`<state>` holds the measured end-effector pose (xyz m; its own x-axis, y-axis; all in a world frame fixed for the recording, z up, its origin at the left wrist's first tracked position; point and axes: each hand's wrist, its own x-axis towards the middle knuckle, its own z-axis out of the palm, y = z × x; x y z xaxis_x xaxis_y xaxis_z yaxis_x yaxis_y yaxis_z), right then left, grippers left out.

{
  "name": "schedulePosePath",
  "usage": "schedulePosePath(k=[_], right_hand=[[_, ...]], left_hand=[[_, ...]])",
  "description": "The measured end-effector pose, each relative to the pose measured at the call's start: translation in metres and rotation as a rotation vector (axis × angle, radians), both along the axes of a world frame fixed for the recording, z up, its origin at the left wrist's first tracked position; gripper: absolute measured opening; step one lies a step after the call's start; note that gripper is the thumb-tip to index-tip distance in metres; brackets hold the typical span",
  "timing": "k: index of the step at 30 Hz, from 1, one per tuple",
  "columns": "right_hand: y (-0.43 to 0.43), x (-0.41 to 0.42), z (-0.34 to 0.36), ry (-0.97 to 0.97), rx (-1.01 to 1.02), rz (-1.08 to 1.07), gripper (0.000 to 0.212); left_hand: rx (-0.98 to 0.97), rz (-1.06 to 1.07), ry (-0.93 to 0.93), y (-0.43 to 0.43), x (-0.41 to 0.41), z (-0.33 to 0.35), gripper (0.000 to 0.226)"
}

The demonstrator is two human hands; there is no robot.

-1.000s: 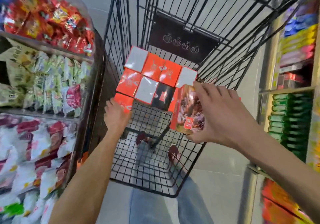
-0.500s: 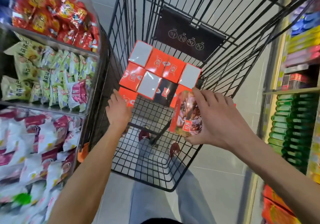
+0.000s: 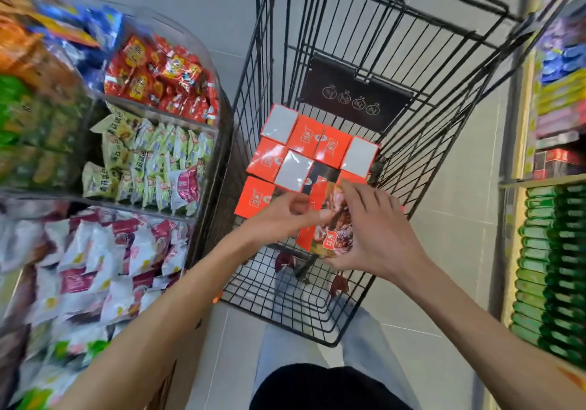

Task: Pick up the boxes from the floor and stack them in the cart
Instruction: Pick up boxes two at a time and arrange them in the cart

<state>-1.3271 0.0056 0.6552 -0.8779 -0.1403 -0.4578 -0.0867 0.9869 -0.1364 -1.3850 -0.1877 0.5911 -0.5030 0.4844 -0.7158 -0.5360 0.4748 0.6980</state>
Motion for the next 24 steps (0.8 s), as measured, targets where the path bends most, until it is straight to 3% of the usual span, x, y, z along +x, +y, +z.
schedulePosePath(k=[3, 9, 13, 16, 18, 21, 24], right_hand=[[-0.005, 0.003, -0.004, 0.033, -0.051, -0.029, 0.131], [-0.003, 0.007, -0.022, -0.007, -0.148, 0.018, 0.134], [0.030, 0.014, -0.025, -0.019, -0.155, -0.070, 0.106], [0.073, 0.021, -0.033, 0.158, -0.093, -0.265, 0.072], [0.097, 0.025, -0.040, 0.289, -0.090, -0.486, 0.061], [0.116, 0.026, -0.059, 0.331, -0.226, -0.896, 0.068], [0.121, 0.016, -0.090, 0.264, -0.410, -1.167, 0.072]], left_hand=[[-0.034, 0.007, 0.038, -0.003, 0.003, 0.002, 0.095], [-0.086, 0.126, 0.096, -0.002, 0.017, -0.002, 0.063], [-0.222, 0.083, 0.208, -0.001, 0.024, -0.015, 0.073], [-0.342, 0.087, 0.241, -0.001, 0.027, -0.030, 0.091], [-0.436, 0.096, 0.257, -0.003, 0.027, -0.046, 0.094], [-0.586, 0.100, 0.295, -0.002, 0.026, -0.071, 0.109], [-0.708, 0.066, 0.367, 0.006, 0.022, -0.096, 0.105]])
